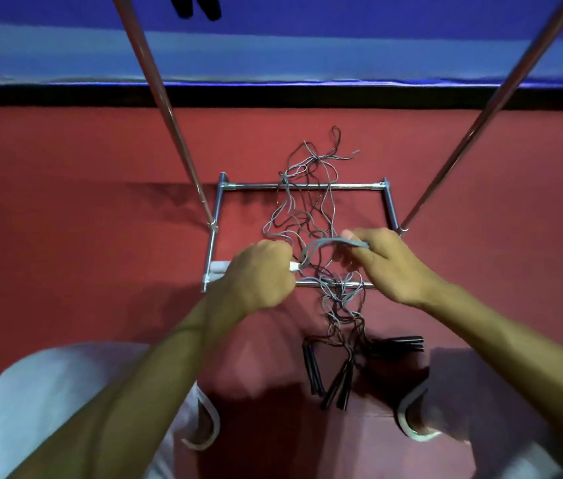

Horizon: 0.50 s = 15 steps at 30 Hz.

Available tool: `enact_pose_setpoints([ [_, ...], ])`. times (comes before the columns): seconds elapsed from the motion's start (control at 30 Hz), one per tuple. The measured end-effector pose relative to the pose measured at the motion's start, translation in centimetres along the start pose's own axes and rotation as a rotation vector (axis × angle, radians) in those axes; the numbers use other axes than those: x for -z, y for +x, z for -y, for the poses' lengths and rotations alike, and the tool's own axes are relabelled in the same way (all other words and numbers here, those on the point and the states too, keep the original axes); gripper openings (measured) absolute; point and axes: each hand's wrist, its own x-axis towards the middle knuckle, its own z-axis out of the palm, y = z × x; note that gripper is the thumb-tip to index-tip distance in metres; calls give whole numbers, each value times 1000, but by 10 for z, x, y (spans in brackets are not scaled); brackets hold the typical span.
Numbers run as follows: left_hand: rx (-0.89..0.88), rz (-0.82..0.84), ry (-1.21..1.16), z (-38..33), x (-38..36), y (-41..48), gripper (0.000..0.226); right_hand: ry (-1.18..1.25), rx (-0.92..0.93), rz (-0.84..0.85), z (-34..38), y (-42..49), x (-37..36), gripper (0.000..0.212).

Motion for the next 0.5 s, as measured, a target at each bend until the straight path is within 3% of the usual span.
enact_pose_setpoints([
  [0.03,-15,-50,11,0,-4,1,26,38,27,8,10,-3,2,61],
  [0.1,-88,-73,24,-4,-10,-3,85,7,186,94,30,-6,8,51],
  [0.13,-146,-88,32,-4,-12,-5,105,1,253,138,41,-6,10,50],
  [0.17,-210,-102,16,-3,-16,-5,111,48,287,202,47,-5,12,48],
  [0.2,-302,-124,-13,-2,-21,-7,102,128,293,271,53,-7,14,46],
  [0.23,-363,-148,-50,-3,-26,-10,79,238,276,344,55,-8,15,44],
  [0.27,-365,-141,-88,-8,-29,-12,49,347,233,403,55,-11,17,41],
  [0.3,-327,-101,-156,-15,-31,-15,34,449,172,430,54,-12,20,36],
  [0.4,-351,-35,-508,-32,-41,-17,42,746,43,275,48,-6,32,13],
  [0.5,-365,65,-872,-38,-26,-21,50,988,-124,96,19,10,30,83],
])
